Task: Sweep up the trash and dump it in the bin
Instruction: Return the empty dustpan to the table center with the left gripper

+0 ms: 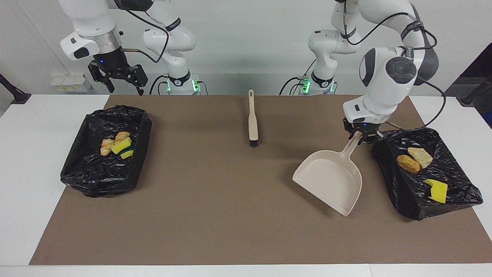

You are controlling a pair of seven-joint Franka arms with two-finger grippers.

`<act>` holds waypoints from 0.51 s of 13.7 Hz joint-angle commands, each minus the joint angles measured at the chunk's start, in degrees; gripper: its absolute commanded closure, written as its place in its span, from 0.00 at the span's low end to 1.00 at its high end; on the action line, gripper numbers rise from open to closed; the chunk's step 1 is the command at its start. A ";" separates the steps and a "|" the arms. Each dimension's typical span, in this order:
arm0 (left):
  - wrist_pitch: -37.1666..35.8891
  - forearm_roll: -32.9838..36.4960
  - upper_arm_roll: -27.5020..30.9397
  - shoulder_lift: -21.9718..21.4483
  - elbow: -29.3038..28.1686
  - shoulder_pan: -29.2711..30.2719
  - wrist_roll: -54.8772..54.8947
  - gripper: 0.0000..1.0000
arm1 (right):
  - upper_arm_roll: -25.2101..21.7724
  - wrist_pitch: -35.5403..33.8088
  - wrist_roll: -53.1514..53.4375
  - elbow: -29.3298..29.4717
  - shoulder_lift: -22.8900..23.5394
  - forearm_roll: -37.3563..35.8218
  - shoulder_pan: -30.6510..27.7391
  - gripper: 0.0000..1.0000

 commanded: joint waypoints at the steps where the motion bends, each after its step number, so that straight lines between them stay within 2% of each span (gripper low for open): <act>1: 6.35 -2.17 1.20 0.84 -0.97 -5.94 -11.63 1.00 | 0.47 -0.51 -0.10 -0.09 -0.30 1.18 -0.94 0.00; 4: 14.79 -3.41 1.20 4.53 -0.88 -12.09 -20.35 1.00 | 0.47 -0.42 -0.10 -0.09 -0.30 1.18 -1.02 0.00; 7: 19.38 -4.37 1.11 7.08 -0.97 -14.66 -25.80 1.00 | 0.47 -0.42 -0.11 -0.09 -0.30 1.18 -0.94 0.00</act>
